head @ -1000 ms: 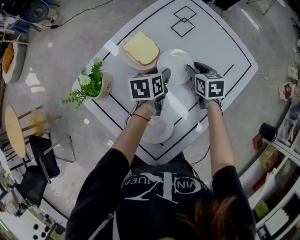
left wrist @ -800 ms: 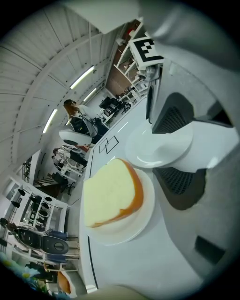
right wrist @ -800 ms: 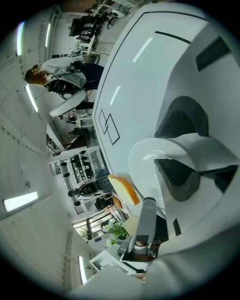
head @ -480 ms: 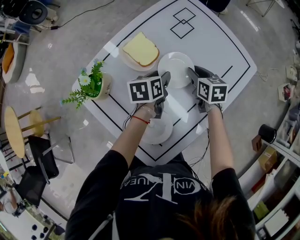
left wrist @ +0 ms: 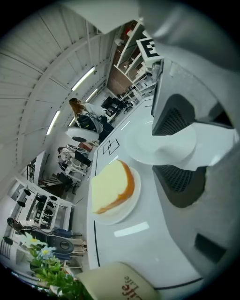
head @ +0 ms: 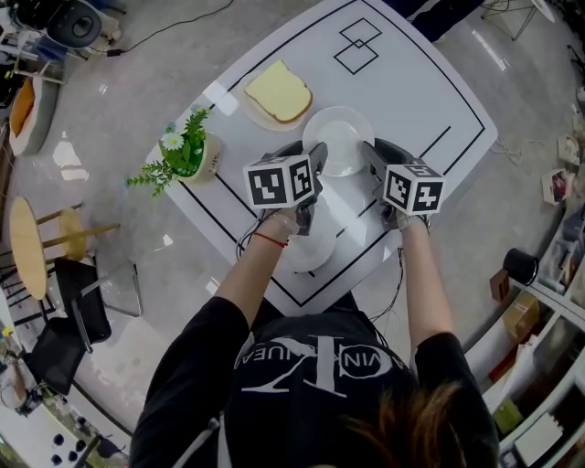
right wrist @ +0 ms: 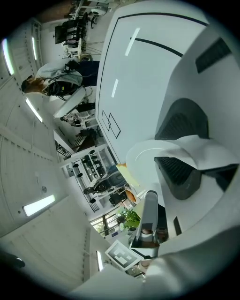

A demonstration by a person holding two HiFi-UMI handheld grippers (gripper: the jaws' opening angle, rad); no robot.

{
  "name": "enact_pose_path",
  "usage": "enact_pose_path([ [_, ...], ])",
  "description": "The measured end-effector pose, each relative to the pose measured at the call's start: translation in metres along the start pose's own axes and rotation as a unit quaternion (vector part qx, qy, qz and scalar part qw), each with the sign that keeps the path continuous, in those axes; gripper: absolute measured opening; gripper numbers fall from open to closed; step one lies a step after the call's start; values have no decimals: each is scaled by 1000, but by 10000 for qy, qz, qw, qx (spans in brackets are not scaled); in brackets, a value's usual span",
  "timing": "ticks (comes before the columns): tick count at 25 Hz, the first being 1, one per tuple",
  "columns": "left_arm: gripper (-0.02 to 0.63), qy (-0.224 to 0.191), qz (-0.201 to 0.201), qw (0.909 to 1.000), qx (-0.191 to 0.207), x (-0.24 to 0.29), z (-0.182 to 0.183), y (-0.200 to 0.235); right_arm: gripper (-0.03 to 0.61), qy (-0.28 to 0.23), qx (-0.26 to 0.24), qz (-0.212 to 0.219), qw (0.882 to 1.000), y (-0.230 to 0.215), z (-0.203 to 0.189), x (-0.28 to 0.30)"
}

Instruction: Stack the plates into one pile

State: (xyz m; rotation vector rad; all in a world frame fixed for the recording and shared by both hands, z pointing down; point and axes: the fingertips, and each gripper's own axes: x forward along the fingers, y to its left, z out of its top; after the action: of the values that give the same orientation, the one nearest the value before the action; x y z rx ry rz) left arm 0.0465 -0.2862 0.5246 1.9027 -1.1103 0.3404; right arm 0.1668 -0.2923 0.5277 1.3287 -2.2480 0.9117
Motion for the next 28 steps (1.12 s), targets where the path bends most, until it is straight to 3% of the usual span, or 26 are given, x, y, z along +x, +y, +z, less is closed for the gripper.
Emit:
enact_pose_path([
  [21,201,-883,480,9937,-498,-111,-34,19,114,-146,-359,916,9950,101,-25,-40],
  [28,201,-827,518,9939,-514,-156,-51,26,114,-104,-308,1075,9937,143,-39,-56],
])
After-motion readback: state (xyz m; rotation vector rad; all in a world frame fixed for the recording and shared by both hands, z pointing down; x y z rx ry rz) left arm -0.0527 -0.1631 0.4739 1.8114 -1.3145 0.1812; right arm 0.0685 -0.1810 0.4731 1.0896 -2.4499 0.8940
